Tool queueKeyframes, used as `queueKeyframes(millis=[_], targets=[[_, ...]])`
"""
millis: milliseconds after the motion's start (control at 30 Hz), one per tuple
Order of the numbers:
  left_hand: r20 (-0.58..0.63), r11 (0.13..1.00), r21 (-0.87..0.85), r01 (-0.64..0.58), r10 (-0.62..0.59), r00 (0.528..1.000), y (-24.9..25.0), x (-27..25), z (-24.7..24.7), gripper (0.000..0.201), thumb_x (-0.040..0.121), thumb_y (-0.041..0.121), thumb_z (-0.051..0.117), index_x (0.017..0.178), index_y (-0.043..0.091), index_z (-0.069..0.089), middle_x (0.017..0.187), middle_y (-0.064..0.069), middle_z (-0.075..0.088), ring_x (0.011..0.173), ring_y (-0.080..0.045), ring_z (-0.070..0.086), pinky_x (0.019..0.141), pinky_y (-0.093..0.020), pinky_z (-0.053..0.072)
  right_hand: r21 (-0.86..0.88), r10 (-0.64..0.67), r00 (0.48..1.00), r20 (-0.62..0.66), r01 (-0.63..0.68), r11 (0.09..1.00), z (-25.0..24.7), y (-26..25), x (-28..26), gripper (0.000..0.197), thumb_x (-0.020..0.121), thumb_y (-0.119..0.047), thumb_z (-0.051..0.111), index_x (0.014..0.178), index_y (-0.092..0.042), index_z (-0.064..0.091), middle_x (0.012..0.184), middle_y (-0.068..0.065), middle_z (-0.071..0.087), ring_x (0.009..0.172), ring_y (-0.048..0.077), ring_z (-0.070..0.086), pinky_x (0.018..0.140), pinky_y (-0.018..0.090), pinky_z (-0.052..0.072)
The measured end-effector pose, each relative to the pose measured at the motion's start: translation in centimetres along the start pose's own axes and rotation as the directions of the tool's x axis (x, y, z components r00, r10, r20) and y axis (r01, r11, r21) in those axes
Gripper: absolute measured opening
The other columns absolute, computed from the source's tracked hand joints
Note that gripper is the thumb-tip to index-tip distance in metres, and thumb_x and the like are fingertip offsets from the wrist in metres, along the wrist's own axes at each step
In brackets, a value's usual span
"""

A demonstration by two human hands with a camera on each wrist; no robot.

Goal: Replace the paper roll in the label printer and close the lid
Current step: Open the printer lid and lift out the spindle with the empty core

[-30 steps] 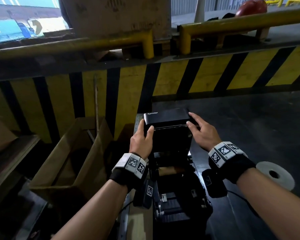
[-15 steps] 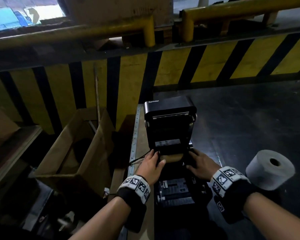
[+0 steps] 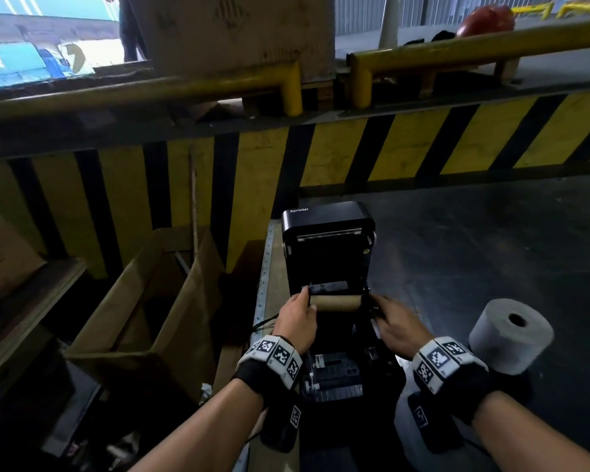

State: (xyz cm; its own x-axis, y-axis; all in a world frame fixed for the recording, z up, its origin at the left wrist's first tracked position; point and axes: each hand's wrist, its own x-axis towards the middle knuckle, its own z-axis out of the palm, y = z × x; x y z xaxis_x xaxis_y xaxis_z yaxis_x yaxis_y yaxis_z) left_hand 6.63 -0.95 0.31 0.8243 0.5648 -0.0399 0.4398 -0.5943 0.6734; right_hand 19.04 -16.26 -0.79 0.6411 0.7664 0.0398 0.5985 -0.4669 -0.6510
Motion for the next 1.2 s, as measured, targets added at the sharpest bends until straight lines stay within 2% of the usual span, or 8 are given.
queueKeyframes(millis=[167,267,433,500,600,700,867,1200], targets=[[0.032,0.997,-0.063,-0.046,0.048,0.998,1.8,-1.6,-1.2,0.054,0.094,0.01,0.038,0.147,0.015,0.027,0.134,-0.017,0.052,0.118,-0.033,0.054,0.094,-0.034,0.046,0.063,-0.007,0.993,-0.117,0.014,0.998,-1.9,-0.1,-2.7,0.033,0.09,-0.007,0.047,0.122,-0.011,0.056,0.109,0.015,0.063,0.099,0.029,0.06,0.087,0.028,0.045],[0.132,0.996,-0.054,-0.066,0.073,0.989,2.5,-1.8,-1.1,0.049,0.092,0.013,0.042,0.141,0.016,0.037,0.121,-0.017,0.06,0.107,-0.036,0.059,0.078,-0.031,0.045,0.226,0.066,0.989,-0.136,-0.034,0.973,-3.3,0.7,-4.9,0.029,0.089,-0.007,0.053,0.117,-0.009,0.059,0.104,0.011,0.065,0.083,0.019,0.063,0.072,0.011,0.05],[0.292,0.932,-0.328,-0.154,0.255,0.922,3.9,-3.0,2.0,0.013,0.082,0.015,0.06,0.085,0.004,0.055,0.074,-0.003,0.051,0.071,-0.02,0.049,0.069,-0.033,0.039,0.64,0.279,0.953,-0.114,-0.145,0.755,-5.9,3.3,-9.7,0.016,0.089,-0.001,0.05,0.101,-0.008,0.06,0.09,0.013,0.068,0.069,0.01,0.066,0.057,0.013,0.055],[0.325,0.87,-0.483,-0.099,0.283,0.902,5.2,-3.8,3.7,0.008,0.082,0.006,0.064,0.082,0.003,0.057,0.075,-0.005,0.053,0.073,-0.014,0.05,0.067,-0.025,0.042,0.688,0.347,0.931,-0.116,-0.177,0.704,-6.8,4.8,-11.5,0.013,0.09,-0.004,0.049,0.093,-0.009,0.061,0.067,0.001,0.067,0.053,0.003,0.063,0.047,0.02,0.048],[0.344,0.774,-0.631,0.057,0.213,0.915,6.9,-4.9,6.5,0.013,0.082,0.001,0.065,0.092,0.01,0.064,0.079,-0.002,0.06,0.068,-0.01,0.054,0.059,-0.018,0.047,0.748,0.42,0.899,-0.122,-0.195,0.635,-7.6,8.2,-13.4,0.016,0.09,-0.007,0.051,0.099,-0.004,0.064,0.07,0.007,0.067,0.065,0.02,0.061,0.058,0.031,0.049],[0.333,0.728,-0.662,0.175,0.077,0.94,7.9,-5.8,9.4,0.016,0.082,0.008,0.067,0.095,0.016,0.068,0.081,-0.004,0.063,0.066,-0.011,0.056,0.056,-0.02,0.047,0.814,0.483,0.87,-0.097,-0.21,0.542,-8.3,12.0,-15.0,0.019,0.09,-0.004,0.049,0.102,-0.002,0.063,0.068,0.0,0.072,0.062,0.012,0.066,0.057,0.02,0.056],[0.284,0.913,-0.392,0.115,0.001,0.959,9.0,-6.9,14.9,0.058,0.065,0.028,0.079,0.117,0.01,0.061,0.099,-0.008,0.069,0.091,-0.018,0.065,0.086,-0.034,0.054,0.863,0.536,0.844,-0.037,-0.243,0.443,-10.9,17.3,-17.8,0.021,0.091,0.0,0.045,0.093,-0.011,0.062,0.061,-0.007,0.073,0.058,0.001,0.067,0.053,0.01,0.052],[0.27,0.974,0.227,-0.023,-0.04,0.962,7.5,-9.9,22.0,0.027,0.078,0.02,0.064,0.103,0.011,0.061,0.107,-0.012,0.065,0.1,-0.03,0.061,0.086,-0.034,0.048,0.824,0.439,0.885,0.157,-0.363,0.435,-10.6,22.6,-17.8,0.019,0.089,0.001,0.047,0.098,-0.007,0.062,0.063,-0.007,0.074,0.061,0.004,0.069,0.056,0.011,0.053]])
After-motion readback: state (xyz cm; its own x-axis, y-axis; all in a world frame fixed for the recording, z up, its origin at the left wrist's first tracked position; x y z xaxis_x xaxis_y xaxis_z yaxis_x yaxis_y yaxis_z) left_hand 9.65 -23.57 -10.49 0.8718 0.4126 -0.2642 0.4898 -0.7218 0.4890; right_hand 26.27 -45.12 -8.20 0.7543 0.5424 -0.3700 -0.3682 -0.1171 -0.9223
